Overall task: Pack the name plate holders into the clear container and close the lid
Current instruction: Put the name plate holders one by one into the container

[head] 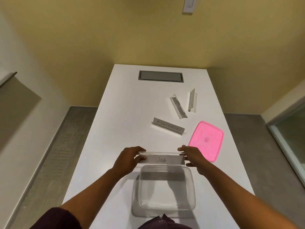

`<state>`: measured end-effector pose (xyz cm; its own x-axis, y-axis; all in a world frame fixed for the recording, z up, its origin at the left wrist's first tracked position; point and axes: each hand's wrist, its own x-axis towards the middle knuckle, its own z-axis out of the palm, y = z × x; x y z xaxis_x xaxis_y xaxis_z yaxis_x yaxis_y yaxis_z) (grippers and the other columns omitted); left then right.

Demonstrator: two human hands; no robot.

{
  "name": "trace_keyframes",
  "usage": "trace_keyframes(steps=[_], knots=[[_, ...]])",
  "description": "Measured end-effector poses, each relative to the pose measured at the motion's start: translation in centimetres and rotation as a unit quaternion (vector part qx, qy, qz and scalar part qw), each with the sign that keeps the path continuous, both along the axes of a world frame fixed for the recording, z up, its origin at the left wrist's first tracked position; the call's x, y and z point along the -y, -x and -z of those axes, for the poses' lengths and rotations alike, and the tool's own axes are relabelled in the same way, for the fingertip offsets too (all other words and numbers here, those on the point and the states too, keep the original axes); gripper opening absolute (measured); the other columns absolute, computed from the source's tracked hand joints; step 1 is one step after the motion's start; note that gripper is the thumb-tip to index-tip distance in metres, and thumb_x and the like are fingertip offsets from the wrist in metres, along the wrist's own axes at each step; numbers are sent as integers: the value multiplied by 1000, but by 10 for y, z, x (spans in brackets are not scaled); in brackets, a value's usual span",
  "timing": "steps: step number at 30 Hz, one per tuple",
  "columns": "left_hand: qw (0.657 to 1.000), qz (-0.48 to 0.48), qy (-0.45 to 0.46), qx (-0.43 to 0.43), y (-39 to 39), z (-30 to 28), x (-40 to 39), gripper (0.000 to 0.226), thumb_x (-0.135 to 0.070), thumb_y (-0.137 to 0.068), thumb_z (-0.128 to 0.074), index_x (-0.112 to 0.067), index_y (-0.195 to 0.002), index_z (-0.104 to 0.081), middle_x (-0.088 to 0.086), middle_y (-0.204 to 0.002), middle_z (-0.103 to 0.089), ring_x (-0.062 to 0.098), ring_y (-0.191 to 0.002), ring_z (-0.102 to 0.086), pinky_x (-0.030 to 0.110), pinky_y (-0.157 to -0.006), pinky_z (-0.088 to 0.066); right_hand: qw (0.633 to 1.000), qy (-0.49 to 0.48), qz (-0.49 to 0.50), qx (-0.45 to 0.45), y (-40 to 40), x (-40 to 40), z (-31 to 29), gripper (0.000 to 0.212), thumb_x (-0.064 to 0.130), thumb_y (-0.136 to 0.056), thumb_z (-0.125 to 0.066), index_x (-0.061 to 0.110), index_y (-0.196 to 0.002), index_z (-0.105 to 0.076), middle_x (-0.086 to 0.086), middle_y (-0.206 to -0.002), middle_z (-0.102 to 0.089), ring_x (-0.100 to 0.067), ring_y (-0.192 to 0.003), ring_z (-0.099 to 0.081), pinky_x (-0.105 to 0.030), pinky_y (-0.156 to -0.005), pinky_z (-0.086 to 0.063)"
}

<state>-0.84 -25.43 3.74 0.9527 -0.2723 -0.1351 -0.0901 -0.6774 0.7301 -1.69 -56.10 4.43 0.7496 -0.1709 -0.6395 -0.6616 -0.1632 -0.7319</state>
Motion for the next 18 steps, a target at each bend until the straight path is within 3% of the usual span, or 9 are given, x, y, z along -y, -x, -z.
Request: trace_keyframes(steps=[3, 6, 10, 12, 15, 18], knots=[[1000, 3, -6, -9, 16, 0, 9, 18, -39, -86, -70, -33, -103, -71, -24, -84, -70, -4, -83, -66, 27, -79, -54, 989, 74, -86, 96, 13, 12, -3, 34, 54, -100, -52, 32, -116, -73, 14, -130, -65, -10, -123, -57, -35, -104, -45], [1000, 2, -18, -15, 30, 4, 16, 17, -43, -86, -67, -38, -103, -69, -26, -84, -70, -9, -84, -64, 25, -78, -53, 949, 141, -216, 181, 26, 18, -11, 40, 61, -91, -61, 37, -121, -71, 19, -130, -66, 0, -123, -57, -30, -106, -43], [999, -4, -36, -14, 47, 10, 24, 22, -51, -86, -60, -43, -106, -65, -26, -95, -73, -6, -93, -65, 23, -77, -51, 857, 279, -394, 182, 48, 17, -4, 60, 51, -83, -76, 36, -138, -57, 9, -146, -57, -10, -138, -46, -31, -111, -37], [999, -9, -47, -8, 54, 13, 26, 23, -53, -88, -59, -43, -108, -65, -25, -98, -72, -5, -97, -65, 23, -78, -50, 828, 331, -410, 191, 59, 14, 4, 62, 48, -85, -75, 36, -142, -53, 11, -145, -57, -12, -135, -50, -28, -105, -38], [997, -6, -74, 4, 64, 20, 25, 27, -53, -90, -58, -42, -113, -64, -21, -111, -70, 2, -108, -62, 23, -83, -48, 824, 357, -392, 201, 72, 9, 15, 57, 44, -85, -74, 36, -139, -57, 15, -138, -63, -14, -126, -58, -27, -98, -42], [995, 1, -97, 13, 70, 31, 23, 31, -52, -88, -62, -42, -117, -65, -10, -134, -59, 9, -132, -49, 29, -101, -43, 824, 367, -390, 185, 78, 1, 24, 55, 41, -84, -75, 36, -137, -59, 15, -139, -63, -15, -127, -58, -29, -101, -43]])
